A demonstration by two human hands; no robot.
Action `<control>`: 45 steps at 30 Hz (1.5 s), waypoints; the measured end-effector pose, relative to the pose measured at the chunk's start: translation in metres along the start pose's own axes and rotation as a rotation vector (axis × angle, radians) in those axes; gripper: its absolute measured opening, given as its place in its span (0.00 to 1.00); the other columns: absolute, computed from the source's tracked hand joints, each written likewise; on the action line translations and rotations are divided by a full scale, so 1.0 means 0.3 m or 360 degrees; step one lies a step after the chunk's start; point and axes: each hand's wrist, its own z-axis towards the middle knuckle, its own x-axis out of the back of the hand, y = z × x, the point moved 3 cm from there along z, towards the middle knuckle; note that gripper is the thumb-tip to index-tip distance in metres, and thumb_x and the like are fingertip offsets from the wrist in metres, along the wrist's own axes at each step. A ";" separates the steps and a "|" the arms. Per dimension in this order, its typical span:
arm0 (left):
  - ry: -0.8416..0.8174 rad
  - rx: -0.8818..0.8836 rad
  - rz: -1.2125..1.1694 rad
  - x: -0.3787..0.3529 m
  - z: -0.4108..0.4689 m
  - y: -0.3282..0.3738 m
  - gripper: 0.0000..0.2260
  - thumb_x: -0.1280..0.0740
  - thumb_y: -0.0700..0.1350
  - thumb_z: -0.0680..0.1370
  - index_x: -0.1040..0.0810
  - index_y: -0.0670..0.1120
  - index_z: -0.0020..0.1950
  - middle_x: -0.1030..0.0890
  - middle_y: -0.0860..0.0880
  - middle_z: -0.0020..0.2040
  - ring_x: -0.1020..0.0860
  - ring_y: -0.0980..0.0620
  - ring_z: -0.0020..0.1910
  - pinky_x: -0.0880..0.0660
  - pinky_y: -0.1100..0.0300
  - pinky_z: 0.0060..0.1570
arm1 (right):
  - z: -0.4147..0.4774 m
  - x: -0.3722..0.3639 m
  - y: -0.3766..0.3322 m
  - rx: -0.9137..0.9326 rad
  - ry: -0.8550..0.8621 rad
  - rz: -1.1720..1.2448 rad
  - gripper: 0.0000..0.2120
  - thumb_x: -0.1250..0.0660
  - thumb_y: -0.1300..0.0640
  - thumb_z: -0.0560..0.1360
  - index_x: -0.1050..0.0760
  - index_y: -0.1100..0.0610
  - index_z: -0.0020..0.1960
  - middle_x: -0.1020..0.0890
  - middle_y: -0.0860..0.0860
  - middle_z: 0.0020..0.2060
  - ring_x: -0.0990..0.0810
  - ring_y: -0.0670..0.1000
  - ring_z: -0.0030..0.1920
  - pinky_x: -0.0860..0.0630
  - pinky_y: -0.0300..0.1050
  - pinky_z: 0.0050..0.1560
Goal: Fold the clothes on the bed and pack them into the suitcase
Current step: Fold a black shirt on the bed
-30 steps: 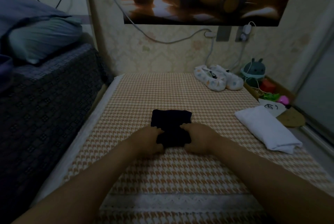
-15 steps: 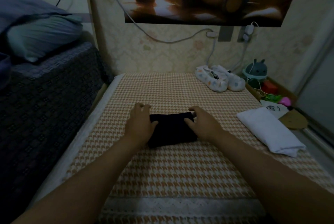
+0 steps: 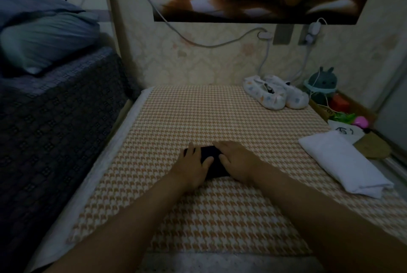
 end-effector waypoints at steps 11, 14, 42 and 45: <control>0.0353 0.0496 -0.0535 0.049 0.010 0.000 0.26 0.42 0.62 0.79 0.26 0.39 0.60 0.22 0.42 0.57 0.23 0.44 0.53 0.25 0.56 0.49 | -0.117 0.049 -0.001 0.0024 0.0182 -0.0041 0.28 0.48 0.28 0.71 0.29 0.44 0.62 0.24 0.46 0.49 0.27 0.46 0.48 0.26 0.47 0.51; 0.0223 0.0534 -0.0387 0.052 0.004 0.045 0.28 0.42 0.67 0.77 0.24 0.41 0.46 0.22 0.44 0.43 0.22 0.45 0.44 0.27 0.58 0.41 | -0.175 0.058 -0.021 0.0075 0.0196 -0.0057 0.24 0.48 0.28 0.72 0.30 0.47 0.50 0.26 0.45 0.42 0.27 0.45 0.40 0.25 0.48 0.44; 0.0589 -0.0575 -0.0506 0.043 0.098 0.750 0.23 0.36 0.51 0.80 0.34 0.46 0.73 0.25 0.45 0.65 0.25 0.47 0.61 0.26 0.53 0.60 | -0.596 0.303 0.412 -0.0459 0.0630 0.1144 0.32 0.31 0.41 0.73 0.37 0.42 0.73 0.26 0.42 0.67 0.26 0.44 0.64 0.26 0.49 0.65; 0.0594 -0.0691 -0.0246 -0.017 0.145 0.789 0.22 0.39 0.47 0.81 0.37 0.47 0.75 0.34 0.44 0.72 0.35 0.44 0.70 0.35 0.52 0.68 | -0.581 0.297 0.442 -0.0625 0.0582 0.1026 0.27 0.34 0.43 0.77 0.35 0.48 0.74 0.26 0.43 0.65 0.26 0.47 0.63 0.29 0.40 0.61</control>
